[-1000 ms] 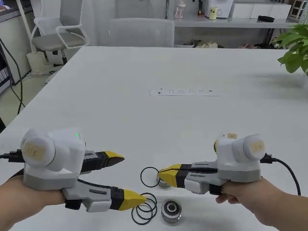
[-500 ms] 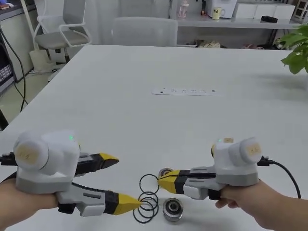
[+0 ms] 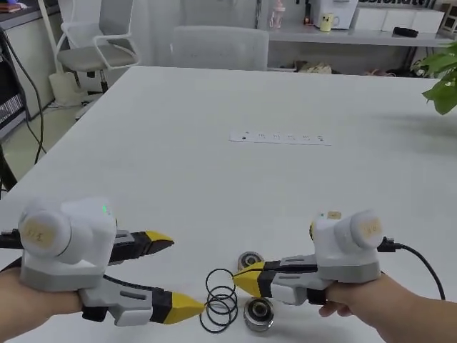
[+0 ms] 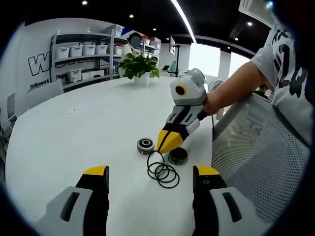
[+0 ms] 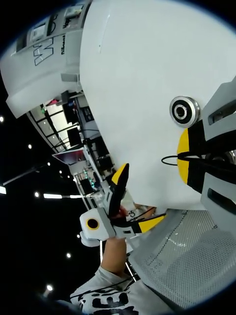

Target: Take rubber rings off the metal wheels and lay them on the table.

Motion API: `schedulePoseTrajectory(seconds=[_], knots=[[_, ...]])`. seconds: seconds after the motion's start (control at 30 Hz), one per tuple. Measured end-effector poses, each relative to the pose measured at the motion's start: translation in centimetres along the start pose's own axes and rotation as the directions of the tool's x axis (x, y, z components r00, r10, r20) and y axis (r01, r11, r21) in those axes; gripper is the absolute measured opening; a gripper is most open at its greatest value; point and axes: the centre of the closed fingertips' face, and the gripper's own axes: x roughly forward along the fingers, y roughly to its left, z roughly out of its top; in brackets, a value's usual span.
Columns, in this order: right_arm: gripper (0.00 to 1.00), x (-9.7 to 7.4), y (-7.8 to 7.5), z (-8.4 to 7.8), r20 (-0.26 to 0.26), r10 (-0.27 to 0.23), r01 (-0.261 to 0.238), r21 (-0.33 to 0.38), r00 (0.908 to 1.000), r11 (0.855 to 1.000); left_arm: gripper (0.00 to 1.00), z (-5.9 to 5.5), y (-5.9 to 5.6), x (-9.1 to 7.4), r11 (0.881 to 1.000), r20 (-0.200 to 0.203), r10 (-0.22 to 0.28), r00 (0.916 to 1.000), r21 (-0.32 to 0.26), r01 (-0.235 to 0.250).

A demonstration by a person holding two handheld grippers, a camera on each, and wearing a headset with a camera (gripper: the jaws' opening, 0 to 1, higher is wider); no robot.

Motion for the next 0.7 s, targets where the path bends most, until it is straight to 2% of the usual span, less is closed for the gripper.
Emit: schedulePoseTrajectory(seconds=[0.7], knots=[[0.0,0.8,-1.5,-0.6,-0.053,-0.036,0.035,-0.026,0.9979,0.999,0.67,-0.6,0.2,-0.3,1.0,-0.014,0.007,0.9999,-0.003,-0.007]])
